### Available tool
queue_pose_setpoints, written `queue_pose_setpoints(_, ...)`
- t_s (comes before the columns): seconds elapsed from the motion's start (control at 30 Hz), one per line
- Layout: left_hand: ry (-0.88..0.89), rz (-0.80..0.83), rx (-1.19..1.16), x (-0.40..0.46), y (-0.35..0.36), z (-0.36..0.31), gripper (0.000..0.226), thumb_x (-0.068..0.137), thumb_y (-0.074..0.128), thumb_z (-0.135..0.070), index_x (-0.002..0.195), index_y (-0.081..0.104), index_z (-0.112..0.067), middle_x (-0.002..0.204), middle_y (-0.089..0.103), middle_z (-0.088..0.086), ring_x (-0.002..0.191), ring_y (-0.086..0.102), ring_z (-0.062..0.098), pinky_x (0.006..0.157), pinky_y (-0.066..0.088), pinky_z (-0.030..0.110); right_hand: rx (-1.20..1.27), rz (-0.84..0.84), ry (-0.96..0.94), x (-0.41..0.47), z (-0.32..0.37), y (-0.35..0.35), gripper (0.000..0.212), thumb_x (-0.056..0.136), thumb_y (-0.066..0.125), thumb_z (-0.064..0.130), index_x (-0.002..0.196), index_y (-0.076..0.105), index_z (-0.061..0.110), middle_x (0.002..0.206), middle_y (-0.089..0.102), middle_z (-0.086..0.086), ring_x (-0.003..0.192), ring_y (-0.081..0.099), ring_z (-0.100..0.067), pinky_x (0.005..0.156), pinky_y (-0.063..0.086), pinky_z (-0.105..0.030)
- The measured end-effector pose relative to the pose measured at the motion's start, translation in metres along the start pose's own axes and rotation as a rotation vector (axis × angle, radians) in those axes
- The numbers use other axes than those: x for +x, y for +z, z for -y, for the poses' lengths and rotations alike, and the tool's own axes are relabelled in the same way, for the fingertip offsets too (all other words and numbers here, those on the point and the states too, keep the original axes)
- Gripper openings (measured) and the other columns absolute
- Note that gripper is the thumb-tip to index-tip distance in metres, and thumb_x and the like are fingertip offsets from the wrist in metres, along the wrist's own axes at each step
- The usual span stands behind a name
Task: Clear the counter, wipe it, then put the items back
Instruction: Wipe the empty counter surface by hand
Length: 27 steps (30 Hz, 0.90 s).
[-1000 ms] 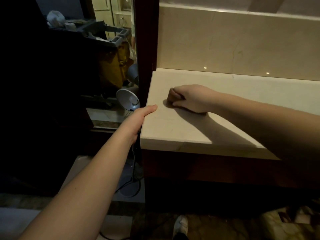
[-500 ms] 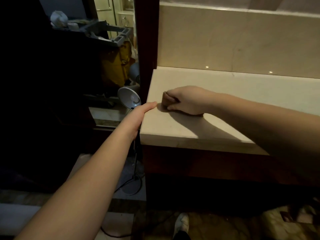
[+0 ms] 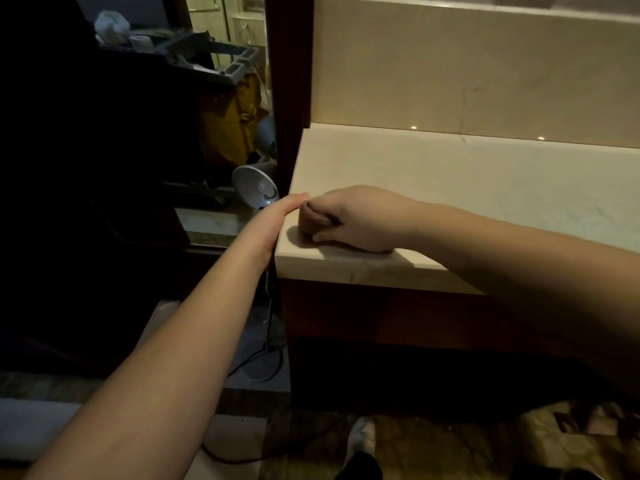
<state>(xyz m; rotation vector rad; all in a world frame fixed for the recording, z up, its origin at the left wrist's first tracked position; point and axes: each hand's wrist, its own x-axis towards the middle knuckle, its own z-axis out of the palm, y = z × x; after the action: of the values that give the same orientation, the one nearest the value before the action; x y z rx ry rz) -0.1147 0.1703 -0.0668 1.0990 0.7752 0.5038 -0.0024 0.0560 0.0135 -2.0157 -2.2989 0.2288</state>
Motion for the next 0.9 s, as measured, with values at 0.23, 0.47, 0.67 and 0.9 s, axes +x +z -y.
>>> queue_pose_setpoints(0.23,-0.024,0.023,-0.004,-0.006,-0.002,-0.001,0.018,0.094,0.059,-0.031,0.098,0.068,-0.016,0.085,0.077,0.002,0.081,0.073,0.019,0.079,0.055,0.034,0.040,0.157,0.110,-0.065,-0.021,-0.013,0.011,0.091,0.061,0.032,0.098,0.054,0.028,0.098,0.056,0.012,0.094,0.054,-0.014,0.072,0.032,-0.024)
queue_pose_setpoints(0.47,-0.055,-0.017,0.024,-0.007,-0.001,-0.004,0.025,0.091,0.062,-0.033,0.105,0.068,-0.013,0.093,0.076,0.008,0.088,0.071,0.025,0.082,0.054,0.035,0.015,-0.015,0.142,-0.016,-0.015,-0.004,0.017,0.092,0.058,0.035,0.108,0.057,0.028,0.114,0.063,0.003,0.093,0.050,-0.015,0.076,0.034,-0.028)
queue_pose_setpoints(0.67,-0.073,-0.036,0.048,-0.007,-0.002,-0.005,0.024,0.090,0.065,-0.034,0.102,0.069,-0.014,0.095,0.076,0.006,0.094,0.072,0.025,0.087,0.055,0.038,-0.014,0.116,0.111,-0.067,-0.024,-0.008,0.019,0.091,0.060,0.036,0.106,0.059,0.024,0.106,0.062,0.007,0.092,0.054,-0.016,0.076,0.041,-0.031)
queue_pose_setpoints(0.9,-0.080,-0.137,0.243,-0.009,-0.001,-0.014,0.041,0.088,0.067,-0.040,0.118,0.064,-0.012,0.099,0.075,0.006,0.088,0.073,0.022,0.072,0.057,0.034,-0.064,-0.003,0.290,-0.001,-0.064,-0.021,0.012,0.093,0.056,0.039,0.098,0.052,0.029,0.108,0.064,-0.004,0.088,0.048,-0.022,0.077,0.035,-0.032)
